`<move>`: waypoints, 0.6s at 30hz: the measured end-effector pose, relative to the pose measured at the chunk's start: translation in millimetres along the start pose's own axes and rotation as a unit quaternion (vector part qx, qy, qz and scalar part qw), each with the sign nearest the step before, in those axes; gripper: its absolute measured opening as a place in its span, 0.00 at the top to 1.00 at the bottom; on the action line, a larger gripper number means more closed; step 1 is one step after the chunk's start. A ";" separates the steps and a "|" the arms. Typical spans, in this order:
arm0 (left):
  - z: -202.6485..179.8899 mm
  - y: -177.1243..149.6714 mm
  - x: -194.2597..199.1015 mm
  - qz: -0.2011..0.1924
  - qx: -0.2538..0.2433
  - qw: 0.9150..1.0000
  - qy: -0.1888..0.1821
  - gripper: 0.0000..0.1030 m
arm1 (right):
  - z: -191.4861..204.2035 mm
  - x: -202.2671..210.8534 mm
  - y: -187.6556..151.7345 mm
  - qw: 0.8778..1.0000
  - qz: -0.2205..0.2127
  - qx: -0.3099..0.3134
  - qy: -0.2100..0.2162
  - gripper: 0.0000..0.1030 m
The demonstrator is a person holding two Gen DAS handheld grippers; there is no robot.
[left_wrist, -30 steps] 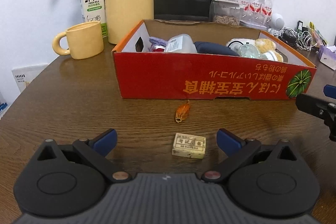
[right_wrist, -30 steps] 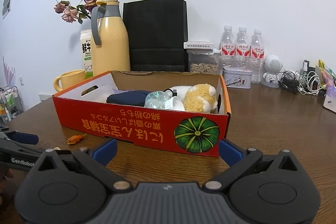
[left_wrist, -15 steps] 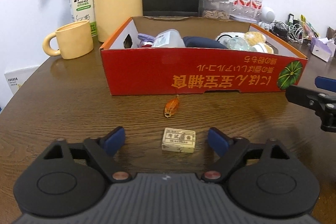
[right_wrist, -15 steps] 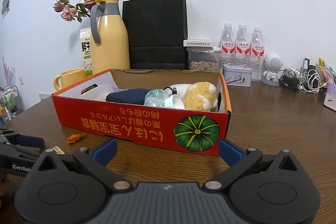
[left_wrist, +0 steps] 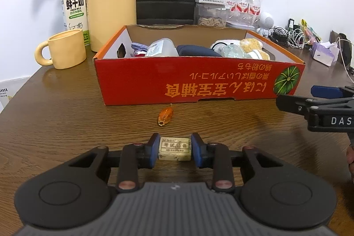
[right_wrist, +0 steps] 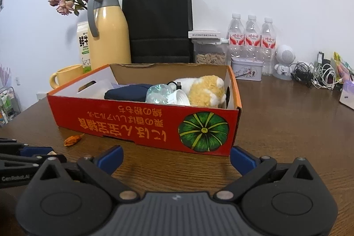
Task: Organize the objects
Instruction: 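Grasp the small beige paper box with the left tool, then grasp the small orange trinket with the right tool while the left tool holds the beige box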
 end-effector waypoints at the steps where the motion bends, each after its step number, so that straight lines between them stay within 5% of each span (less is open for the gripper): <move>1: 0.6 0.3 0.6 -0.002 0.002 1.000 0.000 0.70 | -0.6 -0.5 0.1 1.000 0.001 -0.001 -0.001 0.00; 18: 57.0 9.4 10.3 -0.034 0.056 0.997 0.036 0.70 | 28.0 -8.1 -6.3 1.000 0.017 0.017 0.020 0.00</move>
Point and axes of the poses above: each gripper's, at about its wrist camera, not at the fingertips, and x roughly against the way its jaws point, z to its left, y to its top, the point moved 8 cm from there along -x, roughly the way its jaws point, and after that the axes turned 11 degrees about -x, right-handed, at the moved point
